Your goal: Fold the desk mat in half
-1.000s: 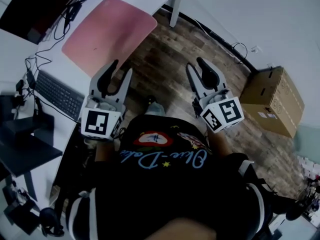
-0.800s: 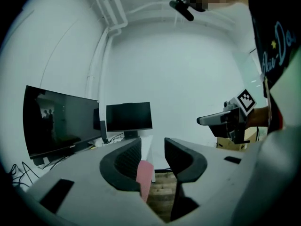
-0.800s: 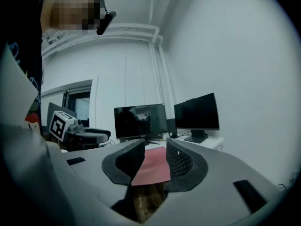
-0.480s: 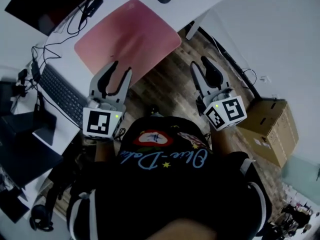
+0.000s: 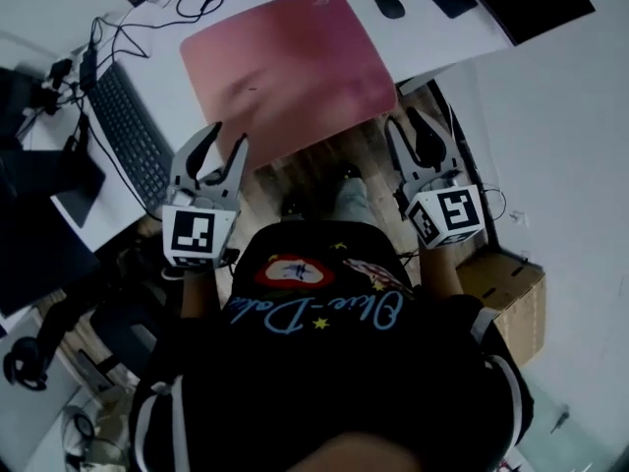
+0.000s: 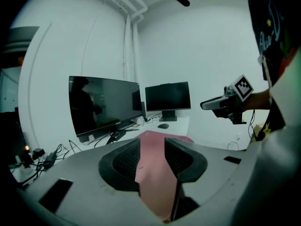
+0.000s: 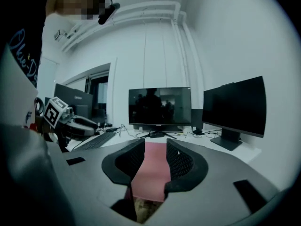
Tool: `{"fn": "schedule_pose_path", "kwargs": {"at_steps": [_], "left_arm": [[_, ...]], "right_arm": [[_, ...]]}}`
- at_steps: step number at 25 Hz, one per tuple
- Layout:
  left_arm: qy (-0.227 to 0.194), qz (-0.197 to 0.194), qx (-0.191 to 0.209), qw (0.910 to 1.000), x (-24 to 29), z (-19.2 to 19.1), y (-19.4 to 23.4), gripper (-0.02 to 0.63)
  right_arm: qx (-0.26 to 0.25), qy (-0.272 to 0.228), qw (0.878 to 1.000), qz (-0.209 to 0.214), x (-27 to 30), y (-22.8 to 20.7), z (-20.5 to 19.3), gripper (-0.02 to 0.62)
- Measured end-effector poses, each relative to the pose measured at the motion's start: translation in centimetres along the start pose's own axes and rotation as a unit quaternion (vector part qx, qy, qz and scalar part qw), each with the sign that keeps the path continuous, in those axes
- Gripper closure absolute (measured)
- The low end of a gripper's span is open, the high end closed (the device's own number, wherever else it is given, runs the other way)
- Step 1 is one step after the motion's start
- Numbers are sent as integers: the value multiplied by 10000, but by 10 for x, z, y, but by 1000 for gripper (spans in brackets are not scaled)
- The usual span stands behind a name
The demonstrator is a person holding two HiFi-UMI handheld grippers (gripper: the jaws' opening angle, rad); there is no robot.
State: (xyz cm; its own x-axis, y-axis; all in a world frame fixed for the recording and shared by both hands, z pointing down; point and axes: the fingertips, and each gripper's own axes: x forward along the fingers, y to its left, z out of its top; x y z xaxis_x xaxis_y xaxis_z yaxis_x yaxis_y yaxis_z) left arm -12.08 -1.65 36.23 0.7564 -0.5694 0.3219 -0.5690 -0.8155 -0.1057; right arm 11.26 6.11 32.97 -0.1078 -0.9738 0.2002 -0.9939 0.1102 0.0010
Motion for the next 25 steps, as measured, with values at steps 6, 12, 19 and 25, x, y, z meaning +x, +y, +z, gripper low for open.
{"fn": "schedule_pose_path", "kwargs": {"at_steps": [6,12,19,25], "left_arm": [[644,871,-281,9937,7,-41,-7,426],[1298,1224,-642,9819,20,-93,-24,414],[2197,1508,-139,9637,39,-142,-48,376],[2794,1522,938,9434,43,-175,-63,364]], "right_arm": [[-702,581,9892,1151,47,-10,-32,466],[-1195,1271,9662,1900,66,-17,-76,451],[-1825,1838,9380,2306,74,-32,-135,443],[-2354,2261,9128,2455,72,-34,-184,431]]}}
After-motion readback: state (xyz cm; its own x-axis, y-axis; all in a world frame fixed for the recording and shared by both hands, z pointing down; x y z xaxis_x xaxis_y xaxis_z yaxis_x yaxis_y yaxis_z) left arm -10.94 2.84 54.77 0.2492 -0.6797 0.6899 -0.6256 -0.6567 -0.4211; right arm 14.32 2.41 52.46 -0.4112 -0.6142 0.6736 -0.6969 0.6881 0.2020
